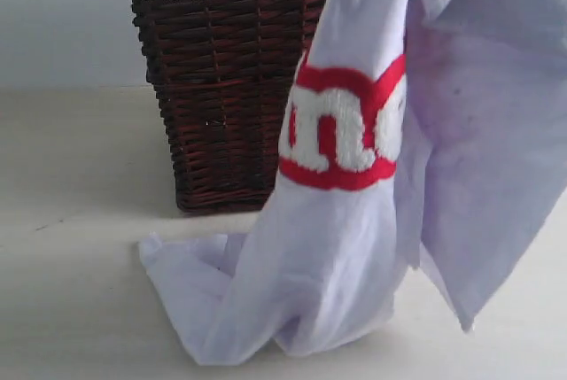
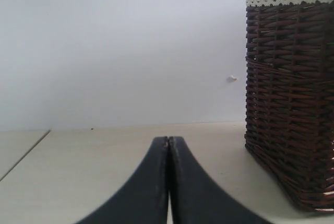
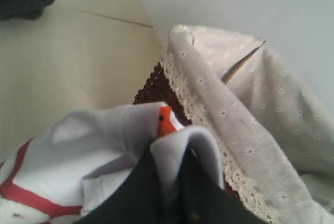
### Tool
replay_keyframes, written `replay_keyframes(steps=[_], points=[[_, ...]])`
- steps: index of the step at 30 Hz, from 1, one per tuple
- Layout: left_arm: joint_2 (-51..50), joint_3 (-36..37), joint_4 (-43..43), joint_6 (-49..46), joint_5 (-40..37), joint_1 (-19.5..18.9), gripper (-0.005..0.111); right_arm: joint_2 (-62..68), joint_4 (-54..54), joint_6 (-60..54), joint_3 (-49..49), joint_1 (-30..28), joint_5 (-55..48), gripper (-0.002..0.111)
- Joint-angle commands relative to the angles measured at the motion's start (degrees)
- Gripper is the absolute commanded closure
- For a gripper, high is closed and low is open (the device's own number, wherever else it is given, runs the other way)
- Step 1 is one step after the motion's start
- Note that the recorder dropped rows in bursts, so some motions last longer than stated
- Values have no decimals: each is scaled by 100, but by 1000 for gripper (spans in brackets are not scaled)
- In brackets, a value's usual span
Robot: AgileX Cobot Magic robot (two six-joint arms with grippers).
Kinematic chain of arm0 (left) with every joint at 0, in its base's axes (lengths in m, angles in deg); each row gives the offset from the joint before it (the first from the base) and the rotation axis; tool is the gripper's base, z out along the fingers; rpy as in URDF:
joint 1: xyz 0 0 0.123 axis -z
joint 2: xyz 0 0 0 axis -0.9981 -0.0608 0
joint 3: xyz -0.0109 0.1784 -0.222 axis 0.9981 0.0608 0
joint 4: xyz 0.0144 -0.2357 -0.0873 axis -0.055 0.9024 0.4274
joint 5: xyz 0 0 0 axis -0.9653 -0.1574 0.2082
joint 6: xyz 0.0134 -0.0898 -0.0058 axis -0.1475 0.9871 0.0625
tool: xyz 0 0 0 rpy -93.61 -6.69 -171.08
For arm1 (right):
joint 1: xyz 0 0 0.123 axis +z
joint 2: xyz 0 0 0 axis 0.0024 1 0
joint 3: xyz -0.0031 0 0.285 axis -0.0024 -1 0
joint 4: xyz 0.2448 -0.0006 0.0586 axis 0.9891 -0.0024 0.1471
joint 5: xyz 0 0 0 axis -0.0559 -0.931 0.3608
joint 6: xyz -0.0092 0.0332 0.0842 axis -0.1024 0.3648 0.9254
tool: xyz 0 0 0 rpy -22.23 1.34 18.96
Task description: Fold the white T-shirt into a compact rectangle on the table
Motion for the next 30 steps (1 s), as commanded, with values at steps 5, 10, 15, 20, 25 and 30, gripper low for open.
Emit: replay_keyframes(steps=[5, 10, 15, 20, 25, 30], points=[[39, -19, 43, 20, -27, -11, 107, 625, 266, -534, -947, 9, 714, 108], [39, -19, 43, 20, -27, -11, 107, 1020, 993, -705, -1276, 9, 1085, 108], [39, -19, 43, 20, -27, -11, 107, 1462, 2065, -1529, -1336, 9, 384, 108], [39, -19, 43, 20, -27, -11, 107, 1649, 2741, -2851, -1336, 325, 413, 108], [39, -19, 43, 20, -27, -11, 107, 1575, 3873, -3799, -1196, 959, 276, 108], [39, -19, 43, 20, -27, -11, 107, 1789, 4598, -3790, -571, 1559, 940, 108]])
